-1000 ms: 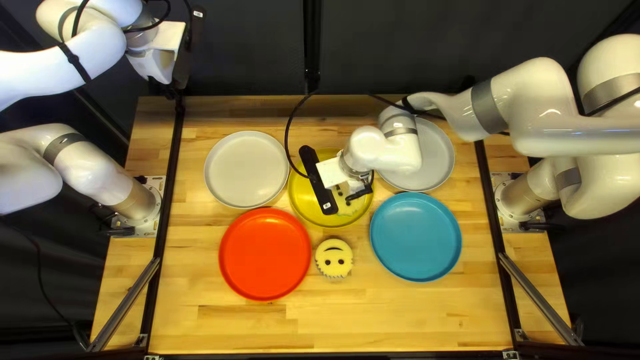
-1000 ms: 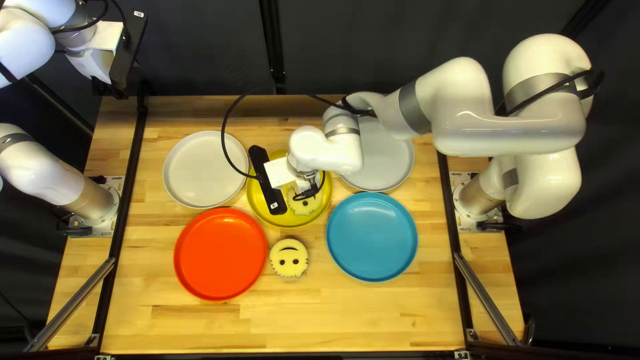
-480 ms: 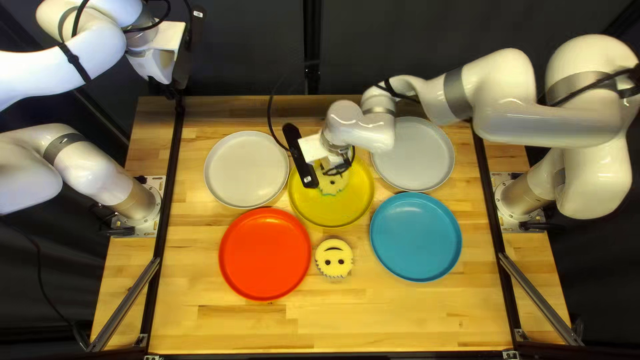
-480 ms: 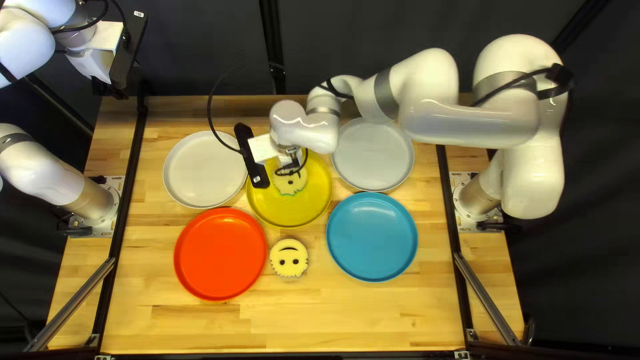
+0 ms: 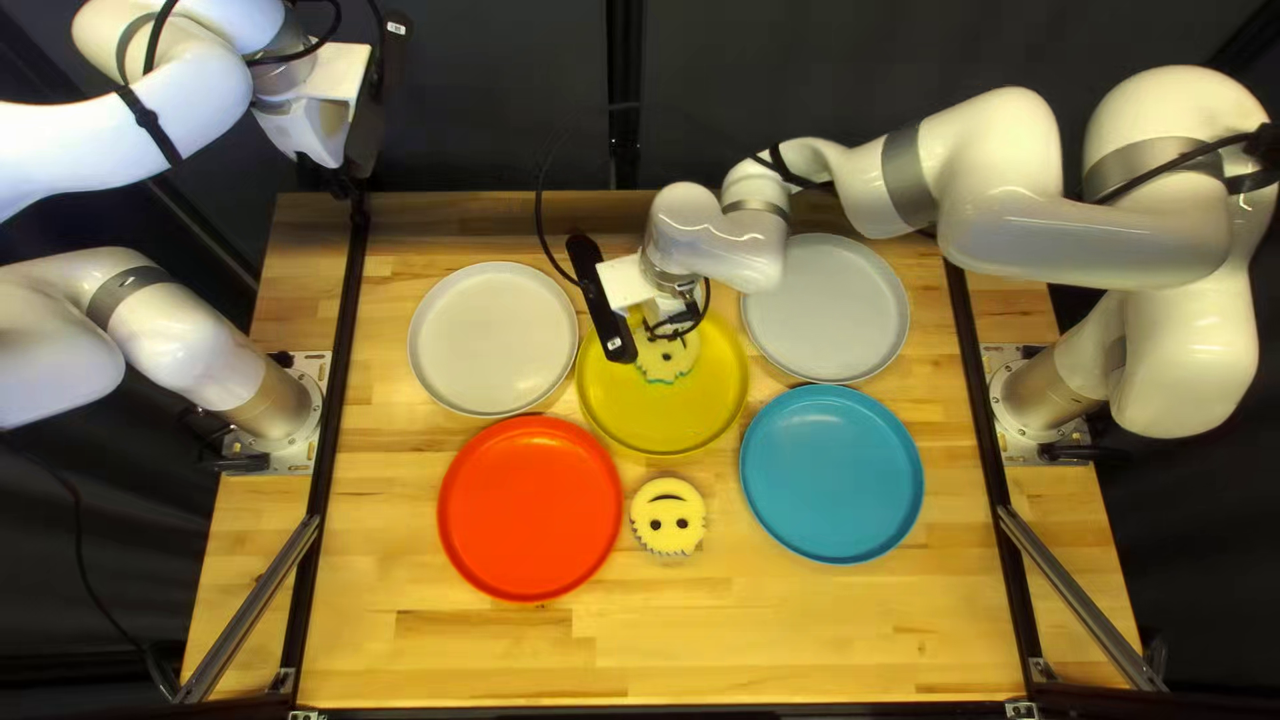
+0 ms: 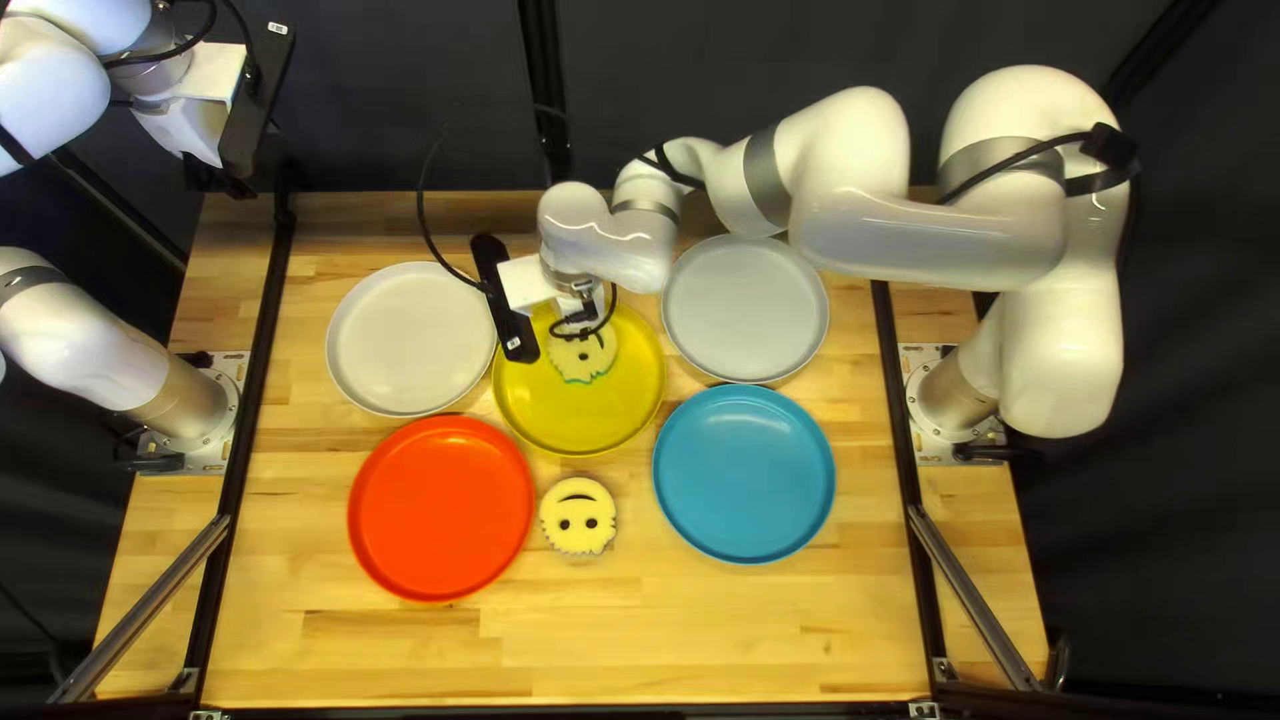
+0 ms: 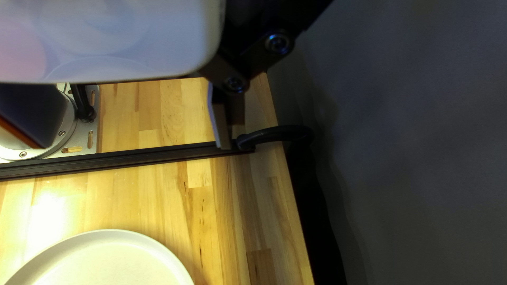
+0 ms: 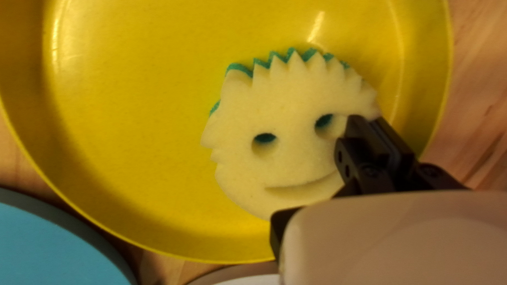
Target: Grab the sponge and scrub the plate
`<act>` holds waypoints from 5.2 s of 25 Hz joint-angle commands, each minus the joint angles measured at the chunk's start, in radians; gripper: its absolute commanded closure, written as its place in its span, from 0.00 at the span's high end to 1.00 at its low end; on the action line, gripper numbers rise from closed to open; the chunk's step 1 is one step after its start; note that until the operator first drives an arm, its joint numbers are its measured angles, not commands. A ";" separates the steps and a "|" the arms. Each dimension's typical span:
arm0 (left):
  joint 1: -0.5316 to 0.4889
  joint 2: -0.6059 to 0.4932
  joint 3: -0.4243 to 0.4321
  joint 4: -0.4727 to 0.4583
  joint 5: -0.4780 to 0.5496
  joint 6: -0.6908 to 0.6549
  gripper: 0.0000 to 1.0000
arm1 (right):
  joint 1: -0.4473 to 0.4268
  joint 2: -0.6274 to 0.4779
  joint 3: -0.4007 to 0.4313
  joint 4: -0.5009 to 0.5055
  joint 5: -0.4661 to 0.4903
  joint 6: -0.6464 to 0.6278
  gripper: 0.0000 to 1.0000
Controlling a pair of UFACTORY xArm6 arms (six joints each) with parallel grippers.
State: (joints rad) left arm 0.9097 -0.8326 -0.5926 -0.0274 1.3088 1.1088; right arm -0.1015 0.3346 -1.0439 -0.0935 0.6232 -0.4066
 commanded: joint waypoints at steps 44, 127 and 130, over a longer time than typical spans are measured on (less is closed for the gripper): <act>0.000 0.000 0.000 0.000 0.000 0.000 1.00 | 0.107 0.121 -0.162 -0.064 0.041 0.072 0.00; 0.000 0.000 0.000 0.000 0.000 0.000 1.00 | -0.125 0.076 -0.122 0.051 0.050 -0.132 0.00; 0.000 0.000 0.000 0.000 0.000 0.000 1.00 | -0.121 0.060 -0.095 0.058 0.039 -0.129 0.00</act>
State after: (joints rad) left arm 0.9097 -0.8326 -0.5926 -0.0274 1.3088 1.1088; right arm -0.2246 0.4044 -1.1549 -0.0403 0.6694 -0.5361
